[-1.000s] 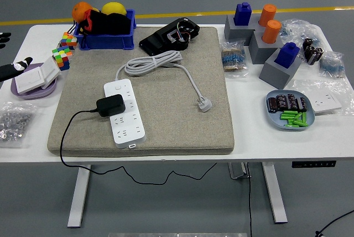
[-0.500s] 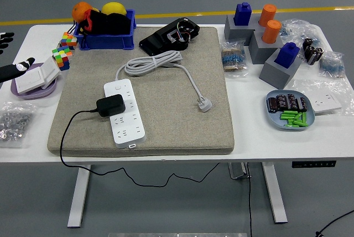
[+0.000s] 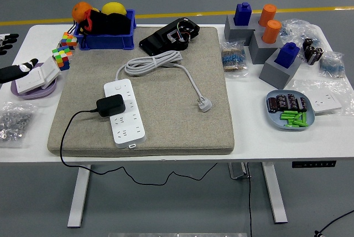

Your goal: Press the white button,pick up the black plug,place it near the board,insert it into the board

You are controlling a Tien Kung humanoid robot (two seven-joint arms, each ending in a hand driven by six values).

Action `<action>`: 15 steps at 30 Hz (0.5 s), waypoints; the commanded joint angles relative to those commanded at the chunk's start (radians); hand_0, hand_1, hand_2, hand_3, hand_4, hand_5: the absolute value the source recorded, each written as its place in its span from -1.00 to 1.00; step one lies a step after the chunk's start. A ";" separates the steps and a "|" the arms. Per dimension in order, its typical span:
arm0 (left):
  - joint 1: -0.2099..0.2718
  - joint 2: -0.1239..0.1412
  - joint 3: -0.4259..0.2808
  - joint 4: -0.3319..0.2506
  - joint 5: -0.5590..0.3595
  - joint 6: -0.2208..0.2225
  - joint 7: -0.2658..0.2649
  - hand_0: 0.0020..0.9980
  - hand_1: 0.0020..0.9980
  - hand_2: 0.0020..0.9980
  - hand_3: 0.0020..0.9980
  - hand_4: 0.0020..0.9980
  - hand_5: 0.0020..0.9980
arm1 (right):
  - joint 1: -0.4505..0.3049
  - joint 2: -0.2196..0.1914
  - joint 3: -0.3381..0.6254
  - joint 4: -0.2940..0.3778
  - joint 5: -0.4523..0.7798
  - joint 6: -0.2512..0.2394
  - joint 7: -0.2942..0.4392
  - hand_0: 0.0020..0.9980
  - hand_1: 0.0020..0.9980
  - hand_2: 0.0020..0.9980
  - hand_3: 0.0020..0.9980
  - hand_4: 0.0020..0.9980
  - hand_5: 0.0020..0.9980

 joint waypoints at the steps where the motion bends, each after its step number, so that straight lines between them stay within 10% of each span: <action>1: -0.001 0.000 -0.001 0.000 0.000 0.000 0.000 0.62 0.65 0.64 0.59 0.64 -0.80 | 0.000 0.000 0.000 0.000 0.000 0.000 0.000 0.45 0.40 0.37 0.24 0.46 -0.14; 15: 0.001 -0.004 0.002 -0.010 0.000 -0.001 0.002 0.61 0.65 0.64 0.57 0.63 -0.80 | 0.001 0.000 0.001 0.000 0.000 0.000 0.000 0.44 0.40 0.37 0.24 0.46 -0.14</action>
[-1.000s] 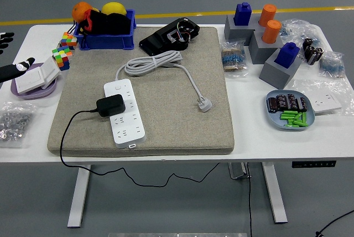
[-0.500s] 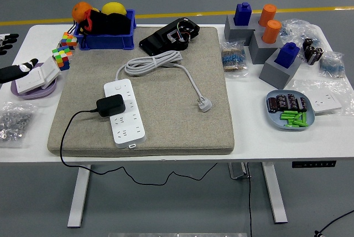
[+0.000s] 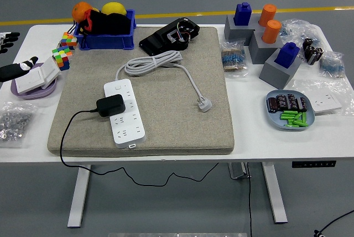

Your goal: Press the white button,pick up the black plug,place it near the board,insert it into the board

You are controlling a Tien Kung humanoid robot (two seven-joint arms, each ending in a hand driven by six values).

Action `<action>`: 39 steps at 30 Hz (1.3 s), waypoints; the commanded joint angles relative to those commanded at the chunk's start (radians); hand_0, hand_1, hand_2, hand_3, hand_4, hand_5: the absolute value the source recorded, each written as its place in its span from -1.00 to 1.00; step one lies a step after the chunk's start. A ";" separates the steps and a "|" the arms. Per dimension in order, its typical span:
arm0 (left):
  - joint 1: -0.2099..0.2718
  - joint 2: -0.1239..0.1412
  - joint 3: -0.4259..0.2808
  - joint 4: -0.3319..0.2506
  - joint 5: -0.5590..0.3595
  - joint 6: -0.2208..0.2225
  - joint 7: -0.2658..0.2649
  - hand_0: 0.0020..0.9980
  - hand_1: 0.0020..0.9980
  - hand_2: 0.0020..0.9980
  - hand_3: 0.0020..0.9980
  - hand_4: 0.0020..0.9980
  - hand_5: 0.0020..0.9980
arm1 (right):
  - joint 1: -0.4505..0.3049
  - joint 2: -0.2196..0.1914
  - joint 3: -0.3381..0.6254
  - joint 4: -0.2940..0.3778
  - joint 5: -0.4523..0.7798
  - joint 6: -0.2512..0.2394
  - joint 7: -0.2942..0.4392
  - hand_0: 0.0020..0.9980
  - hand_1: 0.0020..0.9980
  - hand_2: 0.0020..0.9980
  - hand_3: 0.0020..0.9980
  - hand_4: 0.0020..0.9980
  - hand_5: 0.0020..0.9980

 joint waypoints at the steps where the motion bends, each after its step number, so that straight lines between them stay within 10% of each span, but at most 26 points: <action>1: 0.002 0.000 0.000 -0.001 0.000 0.000 0.000 0.61 0.65 0.64 0.57 0.63 -0.80 | 0.000 0.000 -0.001 0.001 0.001 0.000 0.000 0.44 0.40 0.37 0.24 0.46 -0.14; 39: 0.000 -0.003 -0.003 -0.016 0.004 0.000 0.005 0.61 0.64 0.63 0.56 0.62 -0.81 | 0.006 0.003 -0.003 0.003 0.007 0.001 0.001 0.45 0.40 0.37 0.24 0.46 -0.14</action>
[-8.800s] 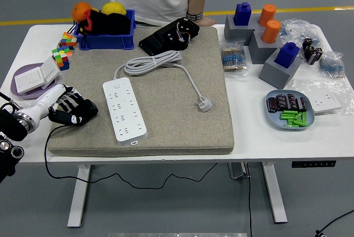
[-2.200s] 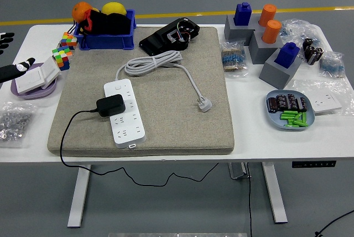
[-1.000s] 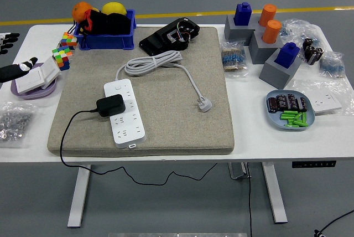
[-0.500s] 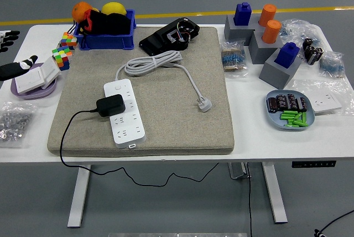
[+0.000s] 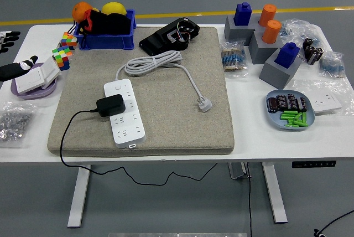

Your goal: Press the white button,pick up the black plug,place it near the board,insert it into the board

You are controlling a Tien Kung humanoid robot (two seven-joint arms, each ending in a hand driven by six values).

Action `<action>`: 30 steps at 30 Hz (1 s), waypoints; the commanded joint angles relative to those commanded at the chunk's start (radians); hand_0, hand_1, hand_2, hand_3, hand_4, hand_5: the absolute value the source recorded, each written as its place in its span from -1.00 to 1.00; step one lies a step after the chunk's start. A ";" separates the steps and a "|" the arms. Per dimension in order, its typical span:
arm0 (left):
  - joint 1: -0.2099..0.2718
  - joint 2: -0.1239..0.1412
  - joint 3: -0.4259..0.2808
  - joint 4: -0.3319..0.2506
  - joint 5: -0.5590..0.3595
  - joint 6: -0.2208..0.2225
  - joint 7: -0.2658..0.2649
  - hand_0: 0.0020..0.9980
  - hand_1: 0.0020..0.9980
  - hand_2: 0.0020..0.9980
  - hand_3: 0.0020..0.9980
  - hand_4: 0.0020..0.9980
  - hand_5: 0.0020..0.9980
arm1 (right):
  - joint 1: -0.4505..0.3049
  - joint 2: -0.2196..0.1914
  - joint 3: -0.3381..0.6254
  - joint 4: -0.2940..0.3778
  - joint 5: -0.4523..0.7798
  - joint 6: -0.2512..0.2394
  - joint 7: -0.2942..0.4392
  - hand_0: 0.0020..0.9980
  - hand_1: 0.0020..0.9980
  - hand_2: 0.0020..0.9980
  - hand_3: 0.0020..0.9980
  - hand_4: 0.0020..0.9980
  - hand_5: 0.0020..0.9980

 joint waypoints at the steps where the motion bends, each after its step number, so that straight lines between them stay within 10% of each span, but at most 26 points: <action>1: -0.001 0.000 0.001 0.000 0.000 0.000 0.000 0.61 0.64 0.63 0.56 0.62 -0.81 | 0.001 0.000 -0.001 0.000 0.000 0.000 0.000 0.45 0.40 0.37 0.24 0.46 -0.14; 30: 0.000 -0.002 0.012 0.000 -0.002 0.000 0.000 0.61 0.64 0.62 0.55 0.61 -0.81 | -0.003 -0.010 -0.011 -0.003 0.002 -0.001 -0.001 0.44 0.40 0.37 0.24 0.46 -0.14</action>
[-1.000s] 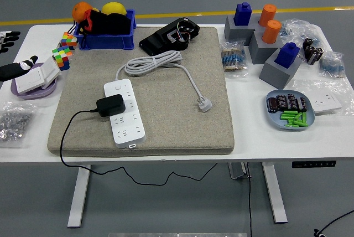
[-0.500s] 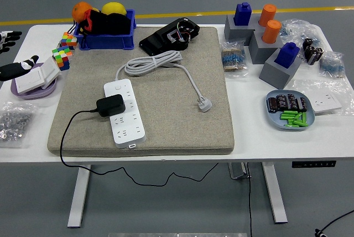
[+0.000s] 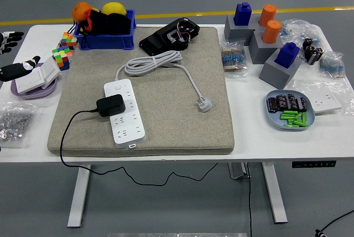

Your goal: Press the white button,pick up the black plug,place it near the board,insert it into the board

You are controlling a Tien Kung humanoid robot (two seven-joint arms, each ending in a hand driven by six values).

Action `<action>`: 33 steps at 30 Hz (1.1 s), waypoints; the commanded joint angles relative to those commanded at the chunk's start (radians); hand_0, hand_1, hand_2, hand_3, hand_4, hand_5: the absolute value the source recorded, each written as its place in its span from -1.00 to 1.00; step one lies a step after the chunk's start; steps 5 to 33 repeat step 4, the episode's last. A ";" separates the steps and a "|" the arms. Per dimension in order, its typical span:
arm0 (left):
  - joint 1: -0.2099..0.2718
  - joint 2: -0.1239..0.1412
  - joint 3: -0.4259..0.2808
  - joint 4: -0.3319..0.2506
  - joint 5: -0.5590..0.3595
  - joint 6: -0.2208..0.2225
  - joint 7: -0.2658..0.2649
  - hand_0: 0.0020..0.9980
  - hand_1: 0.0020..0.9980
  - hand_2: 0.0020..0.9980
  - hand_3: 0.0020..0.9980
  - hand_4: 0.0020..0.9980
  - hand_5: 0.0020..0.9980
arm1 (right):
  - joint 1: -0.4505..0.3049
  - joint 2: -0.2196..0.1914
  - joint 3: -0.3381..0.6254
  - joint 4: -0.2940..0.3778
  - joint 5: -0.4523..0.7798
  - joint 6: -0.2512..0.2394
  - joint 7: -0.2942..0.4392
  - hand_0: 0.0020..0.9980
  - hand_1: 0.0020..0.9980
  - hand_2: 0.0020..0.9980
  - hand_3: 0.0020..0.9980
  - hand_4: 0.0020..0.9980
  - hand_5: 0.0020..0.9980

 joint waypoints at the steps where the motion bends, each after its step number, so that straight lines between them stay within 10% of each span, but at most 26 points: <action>1: 0.000 0.000 0.001 0.000 0.000 0.000 0.000 0.61 0.64 0.62 0.55 0.61 -0.81 | 0.000 0.000 0.000 0.000 0.000 0.000 0.000 0.44 0.40 0.37 0.24 0.46 -0.14; 33: 0.000 -0.001 0.002 0.000 0.000 0.000 0.001 0.61 0.64 0.62 0.55 0.61 -0.81 | 0.000 0.000 0.000 0.001 0.000 0.000 0.001 0.44 0.40 0.37 0.24 0.46 -0.14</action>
